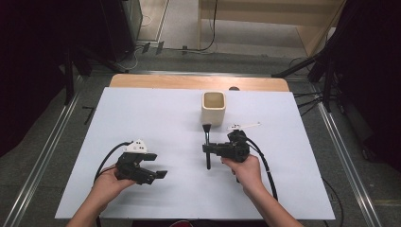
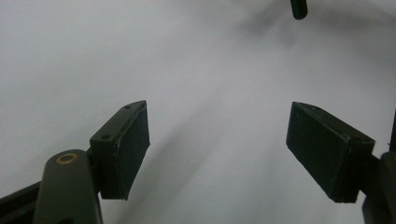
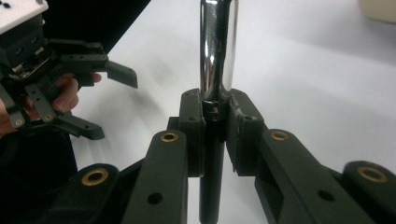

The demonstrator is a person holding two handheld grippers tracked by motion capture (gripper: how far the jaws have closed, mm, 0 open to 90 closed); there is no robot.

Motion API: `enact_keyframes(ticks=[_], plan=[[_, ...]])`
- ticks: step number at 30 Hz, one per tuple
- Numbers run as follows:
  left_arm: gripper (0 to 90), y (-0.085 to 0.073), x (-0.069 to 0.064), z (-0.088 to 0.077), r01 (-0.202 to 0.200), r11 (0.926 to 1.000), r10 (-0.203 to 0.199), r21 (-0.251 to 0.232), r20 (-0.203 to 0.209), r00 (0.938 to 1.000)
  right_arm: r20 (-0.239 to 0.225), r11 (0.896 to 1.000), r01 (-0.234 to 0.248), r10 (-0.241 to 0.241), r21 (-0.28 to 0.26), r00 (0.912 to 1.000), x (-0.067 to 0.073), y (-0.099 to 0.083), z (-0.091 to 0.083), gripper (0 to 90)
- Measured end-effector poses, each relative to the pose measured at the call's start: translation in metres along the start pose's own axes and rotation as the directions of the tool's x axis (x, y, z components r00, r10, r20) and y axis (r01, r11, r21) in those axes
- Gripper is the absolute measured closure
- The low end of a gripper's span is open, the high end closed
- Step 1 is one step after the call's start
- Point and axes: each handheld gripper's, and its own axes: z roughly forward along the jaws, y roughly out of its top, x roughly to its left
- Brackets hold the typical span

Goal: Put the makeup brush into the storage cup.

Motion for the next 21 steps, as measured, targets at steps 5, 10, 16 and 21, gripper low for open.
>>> enact_keyframes(ticks=[5, 10, 16, 21], plan=[[22.6, 0.0, -0.001, 0.001, -0.003, 1.0, 0.003, 0.0, 0.005, 1.0, 0.012, 1.0, 0.005, -0.005, -0.004, 0.9999, -0.005, 0.008, 0.0, 79.2], [22.7, 0.0, -0.001, 0.001, -0.004, 1.0, 0.004, 0.001, 0.006, 1.0, 0.014, 1.0, 0.003, -0.003, -0.02, 0.9999, -0.007, 0.014, -0.002, 79.1], [22.7, 0.001, -0.001, 0.001, -0.002, 1.0, 0.002, -0.001, 0.009, 1.0, 0.019, 0.999, -0.008, 0.009, -0.034, 0.9998, -0.012, 0.023, -0.005, 79.1], [22.7, 0.001, 0.0, 0.001, -0.002, 1.0, 0.002, -0.001, 0.009, 1.0, 0.015, 0.999, -0.022, 0.023, -0.047, 0.9996, -0.014, 0.033, -0.008, 79.1]])
